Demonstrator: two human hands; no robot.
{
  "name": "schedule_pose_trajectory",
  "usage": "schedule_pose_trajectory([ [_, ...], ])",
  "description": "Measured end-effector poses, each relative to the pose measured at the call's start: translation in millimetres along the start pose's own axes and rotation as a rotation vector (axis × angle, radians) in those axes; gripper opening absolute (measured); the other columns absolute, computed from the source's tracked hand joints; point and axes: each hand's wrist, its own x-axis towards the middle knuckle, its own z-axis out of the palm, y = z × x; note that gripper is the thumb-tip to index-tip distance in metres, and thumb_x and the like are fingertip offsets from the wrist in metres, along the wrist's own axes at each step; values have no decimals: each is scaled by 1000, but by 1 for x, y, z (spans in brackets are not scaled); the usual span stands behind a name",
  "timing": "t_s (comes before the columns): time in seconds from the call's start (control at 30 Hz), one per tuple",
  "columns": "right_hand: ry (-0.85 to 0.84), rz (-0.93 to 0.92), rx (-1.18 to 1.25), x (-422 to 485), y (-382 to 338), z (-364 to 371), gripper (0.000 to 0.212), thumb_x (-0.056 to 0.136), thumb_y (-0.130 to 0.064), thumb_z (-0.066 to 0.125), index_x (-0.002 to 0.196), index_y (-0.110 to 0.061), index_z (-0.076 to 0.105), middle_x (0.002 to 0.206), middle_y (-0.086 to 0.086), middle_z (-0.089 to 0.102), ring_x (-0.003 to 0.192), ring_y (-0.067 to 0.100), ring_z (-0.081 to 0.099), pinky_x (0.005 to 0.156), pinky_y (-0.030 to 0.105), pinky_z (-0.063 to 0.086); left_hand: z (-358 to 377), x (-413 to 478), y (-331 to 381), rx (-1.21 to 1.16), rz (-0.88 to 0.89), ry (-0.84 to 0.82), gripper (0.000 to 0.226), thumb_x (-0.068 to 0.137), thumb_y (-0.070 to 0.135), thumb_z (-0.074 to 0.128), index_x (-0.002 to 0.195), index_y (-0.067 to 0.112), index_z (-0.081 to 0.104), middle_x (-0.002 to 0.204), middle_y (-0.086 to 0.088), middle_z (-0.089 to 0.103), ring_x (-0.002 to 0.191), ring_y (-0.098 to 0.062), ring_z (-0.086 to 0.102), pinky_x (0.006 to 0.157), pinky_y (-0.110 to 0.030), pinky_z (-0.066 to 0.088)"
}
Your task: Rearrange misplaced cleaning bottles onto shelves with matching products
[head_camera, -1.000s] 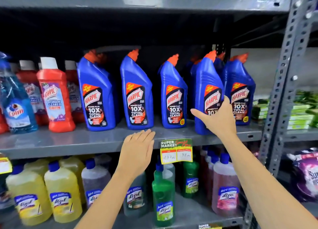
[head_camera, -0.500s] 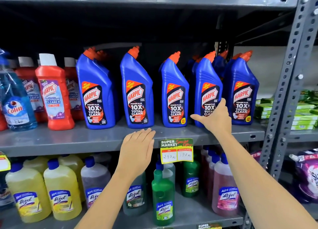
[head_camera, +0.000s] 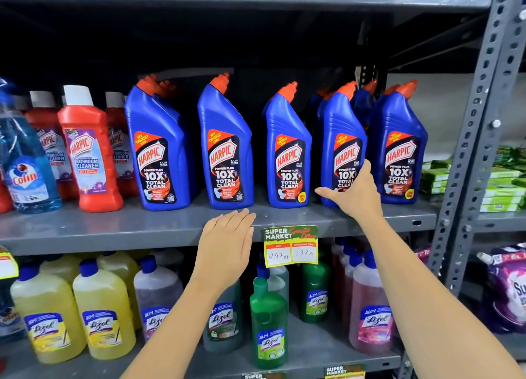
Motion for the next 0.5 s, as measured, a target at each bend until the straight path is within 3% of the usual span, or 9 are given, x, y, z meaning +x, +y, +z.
schedule_pose_trajectory([
  [0.17,36,-11,81,-12,3,-4,122,65,-50,84,153,-8,11,150,15,38,136,31,42,105,46,40,-6,-4,2,-111,17,24,46,100,31,30,133,14,58,140,-3,55,129,-21,48,105,-38,33],
  [0.23,238,-126,248,-36,9,-2,94,77,-40,77,150,-7,27,142,12,46,130,26,47,106,43,42,-7,-15,5,-146,37,72,45,100,28,34,137,12,54,148,-4,45,138,-20,37,112,-42,26],
  [0.33,631,-377,445,-96,34,22,35,89,-15,62,121,-4,55,107,15,58,90,29,57,78,37,50,2,-55,11,-209,54,166,41,98,20,41,135,7,54,151,-10,40,142,-25,29,115,-45,22],
  [0.37,644,-383,483,-117,46,37,24,89,-12,59,113,-8,57,97,14,57,77,30,54,69,36,47,9,-73,13,-245,41,181,40,97,19,42,133,7,56,150,-11,41,141,-26,31,113,-44,23],
  [0.43,498,-274,531,-156,70,73,21,87,-15,58,107,-18,56,87,8,55,67,29,50,61,42,46,31,-111,14,-340,-28,131,39,98,21,40,131,8,58,148,-9,44,139,-24,36,112,-40,27],
  [0.5,282,-151,467,-187,95,108,26,81,-25,61,106,-19,57,88,1,55,72,27,54,68,47,49,59,-149,12,-389,-107,9,39,99,23,39,130,8,58,149,-5,43,137,-21,39,110,-37,30],
])
